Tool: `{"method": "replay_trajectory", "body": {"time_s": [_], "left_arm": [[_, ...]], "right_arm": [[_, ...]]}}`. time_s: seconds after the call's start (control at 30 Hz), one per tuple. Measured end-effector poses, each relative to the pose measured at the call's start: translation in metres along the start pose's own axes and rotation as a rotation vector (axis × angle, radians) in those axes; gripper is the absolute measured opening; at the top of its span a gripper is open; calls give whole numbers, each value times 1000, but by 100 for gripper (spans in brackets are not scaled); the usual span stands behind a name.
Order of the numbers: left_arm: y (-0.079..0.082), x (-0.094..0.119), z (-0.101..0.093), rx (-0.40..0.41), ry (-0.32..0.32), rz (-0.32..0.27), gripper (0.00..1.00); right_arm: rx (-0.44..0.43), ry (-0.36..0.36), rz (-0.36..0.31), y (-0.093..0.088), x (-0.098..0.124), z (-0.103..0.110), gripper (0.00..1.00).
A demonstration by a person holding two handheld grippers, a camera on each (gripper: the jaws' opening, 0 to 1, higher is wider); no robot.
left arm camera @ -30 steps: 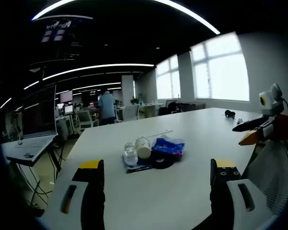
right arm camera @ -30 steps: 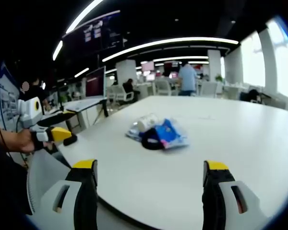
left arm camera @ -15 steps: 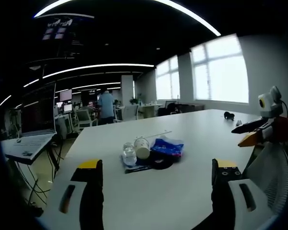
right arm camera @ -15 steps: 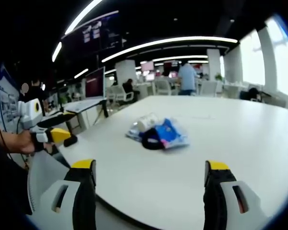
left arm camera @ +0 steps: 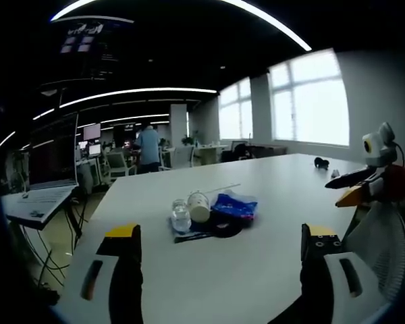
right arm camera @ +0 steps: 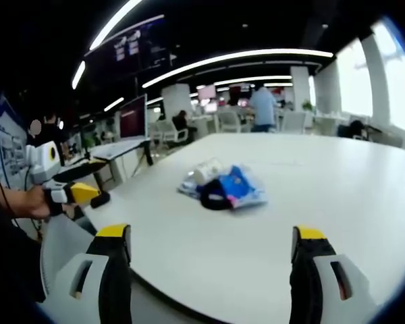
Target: Arrange the tabletop items into an orderly group along one side of the table until the central work area is clear of visible clutter.
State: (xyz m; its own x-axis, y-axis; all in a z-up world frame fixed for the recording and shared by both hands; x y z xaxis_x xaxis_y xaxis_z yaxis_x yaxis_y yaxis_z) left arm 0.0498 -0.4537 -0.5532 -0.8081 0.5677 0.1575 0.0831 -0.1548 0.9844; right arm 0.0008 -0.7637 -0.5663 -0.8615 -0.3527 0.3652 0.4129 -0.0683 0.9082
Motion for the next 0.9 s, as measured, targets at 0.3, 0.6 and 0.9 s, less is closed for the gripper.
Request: {"method": "replay_trajectory", "body": {"time_s": [0.3, 0.6, 0.9], "left_arm": [[0, 0, 0, 10, -8, -7, 100], [-1, 1, 6, 74, 7, -14, 100], [0, -1, 3, 52, 1, 0, 100]], "right_arm": [[-37, -1, -9, 1, 0, -4, 99], [-42, -2, 2, 1, -1, -3, 99], [-63, -1, 13, 3, -10, -6, 99]]}}
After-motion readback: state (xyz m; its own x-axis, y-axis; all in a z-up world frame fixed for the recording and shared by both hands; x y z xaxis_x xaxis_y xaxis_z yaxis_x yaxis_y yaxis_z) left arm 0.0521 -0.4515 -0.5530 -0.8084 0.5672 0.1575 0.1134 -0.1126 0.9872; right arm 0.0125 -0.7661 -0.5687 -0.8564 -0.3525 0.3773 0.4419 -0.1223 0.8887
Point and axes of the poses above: the point that each gripper's makers call its tool centre point, and the gripper's own axes: x roughly backward along the fingers, z roughly to its left, y roughly out of its top, the point moved 9 cm from there along x, roughly backward along the fingers, and after that the axes turned 4 degrees about -x, right-handed, at the moved point
